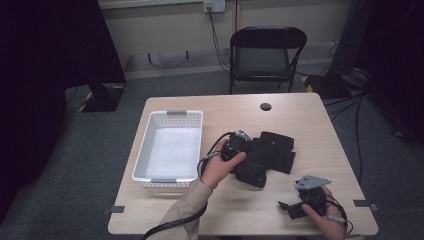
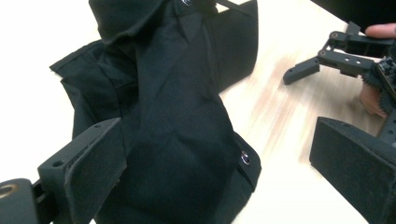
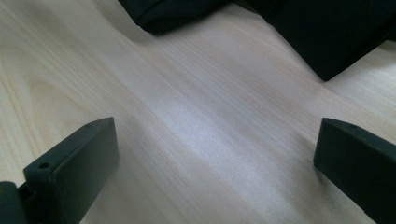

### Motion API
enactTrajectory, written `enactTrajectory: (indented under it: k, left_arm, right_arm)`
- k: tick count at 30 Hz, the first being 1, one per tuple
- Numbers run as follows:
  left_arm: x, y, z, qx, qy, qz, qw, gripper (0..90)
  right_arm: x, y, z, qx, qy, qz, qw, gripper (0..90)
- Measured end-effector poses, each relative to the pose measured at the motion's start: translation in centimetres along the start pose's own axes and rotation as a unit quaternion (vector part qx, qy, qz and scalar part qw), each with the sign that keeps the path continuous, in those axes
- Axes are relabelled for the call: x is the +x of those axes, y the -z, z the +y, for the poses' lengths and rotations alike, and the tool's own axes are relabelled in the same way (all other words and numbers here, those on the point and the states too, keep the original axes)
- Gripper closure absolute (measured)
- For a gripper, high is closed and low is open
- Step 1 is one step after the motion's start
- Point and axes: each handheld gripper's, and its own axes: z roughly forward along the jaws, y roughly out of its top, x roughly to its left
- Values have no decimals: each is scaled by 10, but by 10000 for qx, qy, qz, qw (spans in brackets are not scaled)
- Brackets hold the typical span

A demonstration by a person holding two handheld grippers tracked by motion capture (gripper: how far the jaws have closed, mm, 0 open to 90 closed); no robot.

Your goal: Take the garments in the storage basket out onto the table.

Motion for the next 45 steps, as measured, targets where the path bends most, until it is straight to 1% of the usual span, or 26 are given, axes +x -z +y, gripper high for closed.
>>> enactTrajectory:
  k: [5, 7, 8, 12, 14, 17, 20, 21, 33, 41, 45]
  left_arm:
    - [-3, 4, -6, 26, -53, -3, 10000, 35]
    - [-4, 7, -8, 102, -150, 37, 9998, 35]
    - [-5, 8, -9, 109, -149, 38, 9998, 35]
    - [-8, 11, -11, 138, -225, -23, 9997, 35]
    - [-9, 12, -13, 121, -229, -44, 9997, 35]
    - [-13, 14, -16, 104, -226, -133, 9996, 36]
    - [-16, 17, -18, 87, -295, -161, 9994, 35]
    - [-16, 18, -19, 74, -306, -201, 9993, 35]
    - [-19, 24, -35, -48, -284, -264, 9992, 35]
    - [-19, 25, -49, -44, -280, -346, 9990, 35]
    - [-22, 25, -55, -81, -271, -407, 9988, 36]
  right_arm:
    - [0, 0, 0, -1, 2, -1, 10000, 0]
    - [0, 0, 0, -1, 2, -1, 10000, 0]
    - [0, 0, 0, 0, 2, -1, 10000, 0]
    - [0, 0, 0, -1, 1, -1, 10000, 0]
    - [0, 0, 0, -1, 1, -1, 10000, 0]
    - [0, 0, 0, 0, 2, -1, 10000, 0]
    - [0, 0, 0, 0, 0, -1, 10000, 0]
    - [0, 0, 0, 0, 0, -1, 10000, 0]
    - [0, 0, 0, 0, 0, -1, 10000, 0]
    - [0, 0, 0, 0, 0, 0, 10000, 0]
    - [0, 0, 0, 0, 0, -1, 10000, 0]
